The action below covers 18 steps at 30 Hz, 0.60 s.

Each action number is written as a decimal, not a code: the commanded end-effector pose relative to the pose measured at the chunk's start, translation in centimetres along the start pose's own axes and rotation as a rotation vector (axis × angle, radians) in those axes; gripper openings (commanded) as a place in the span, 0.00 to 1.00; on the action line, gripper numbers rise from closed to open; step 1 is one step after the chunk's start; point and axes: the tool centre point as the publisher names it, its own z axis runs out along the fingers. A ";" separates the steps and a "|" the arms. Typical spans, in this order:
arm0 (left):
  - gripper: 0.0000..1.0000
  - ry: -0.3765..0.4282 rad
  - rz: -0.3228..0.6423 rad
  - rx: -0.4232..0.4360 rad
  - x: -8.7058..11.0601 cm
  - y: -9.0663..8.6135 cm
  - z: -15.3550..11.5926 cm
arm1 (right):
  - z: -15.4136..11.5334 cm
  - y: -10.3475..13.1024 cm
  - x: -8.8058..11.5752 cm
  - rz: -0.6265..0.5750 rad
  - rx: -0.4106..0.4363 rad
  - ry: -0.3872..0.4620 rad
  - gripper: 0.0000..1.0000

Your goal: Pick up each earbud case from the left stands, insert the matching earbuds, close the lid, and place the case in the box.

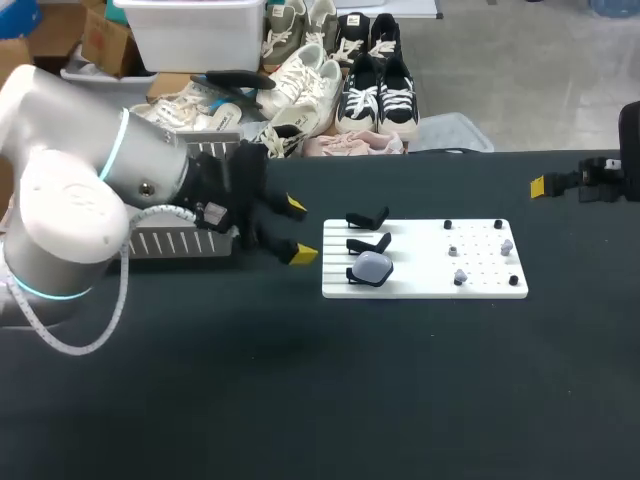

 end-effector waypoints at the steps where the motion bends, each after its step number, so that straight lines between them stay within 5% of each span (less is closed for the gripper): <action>1: 1.00 -0.010 0.023 0.014 0.5 0.2 1.4 | 0.0 -0.1 0.0 -0.001 -0.001 0.000 1.00; 18: 1.00 -0.028 0.109 0.033 1.7 0.7 5.0 | 0.0 -0.1 0.0 -0.001 -0.001 0.000 1.00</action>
